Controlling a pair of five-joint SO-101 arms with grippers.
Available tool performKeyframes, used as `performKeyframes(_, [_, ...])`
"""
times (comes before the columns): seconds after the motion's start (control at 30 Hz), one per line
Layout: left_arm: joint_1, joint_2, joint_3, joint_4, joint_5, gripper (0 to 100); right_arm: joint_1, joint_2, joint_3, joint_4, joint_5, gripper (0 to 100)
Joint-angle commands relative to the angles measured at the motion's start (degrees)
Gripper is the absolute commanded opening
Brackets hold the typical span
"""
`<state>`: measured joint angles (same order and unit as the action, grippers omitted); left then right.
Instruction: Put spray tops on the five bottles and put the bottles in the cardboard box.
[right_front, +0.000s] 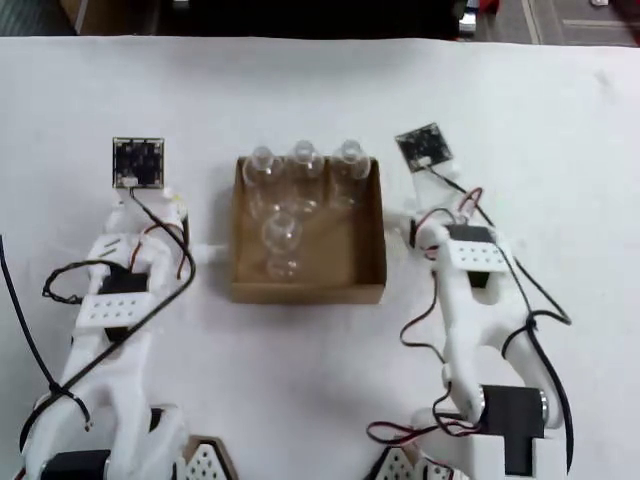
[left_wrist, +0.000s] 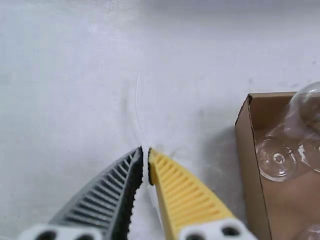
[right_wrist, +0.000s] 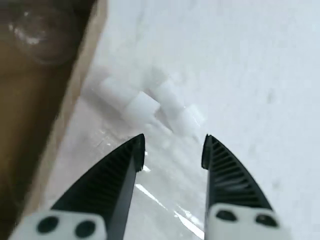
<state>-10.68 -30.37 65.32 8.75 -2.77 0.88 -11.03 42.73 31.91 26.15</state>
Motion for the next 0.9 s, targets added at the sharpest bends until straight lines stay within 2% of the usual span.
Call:
performKeyframes(0.0, [0.1,-0.6,-1.6,-1.7,-0.7,2,6.6,-0.6,-0.8,0.7,5.0,16.3])
performKeyframes(0.17, [0.1,-0.7,-1.6,-1.7,-0.7,2,11.6,-0.7,-1.3,2.3,6.7,16.3])
performKeyframes(0.3, [0.1,-0.6,-1.6,-1.7,-0.7,2,11.2,-3.3,-1.1,2.9,6.2,16.3])
performKeyframes(0.43, [0.1,-0.5,-1.6,-1.7,-0.7,2,6.2,-10.7,-1.2,6.1,5.3,16.3])
performKeyframes(0.57, [0.1,-0.5,-1.6,-1.7,-0.7,2,0.4,-15.0,-1.2,5.9,-0.4,16.3])
performKeyframes(0.7, [0.1,-0.7,-1.3,-1.7,-0.7,2,-4.8,-13.0,-1.0,4.1,-0.6,16.3])
performKeyframes(0.87, [0.1,-0.7,-1.3,-1.7,-0.7,2,-5.0,-6.0,-2.4,3.8,-0.6,16.3])
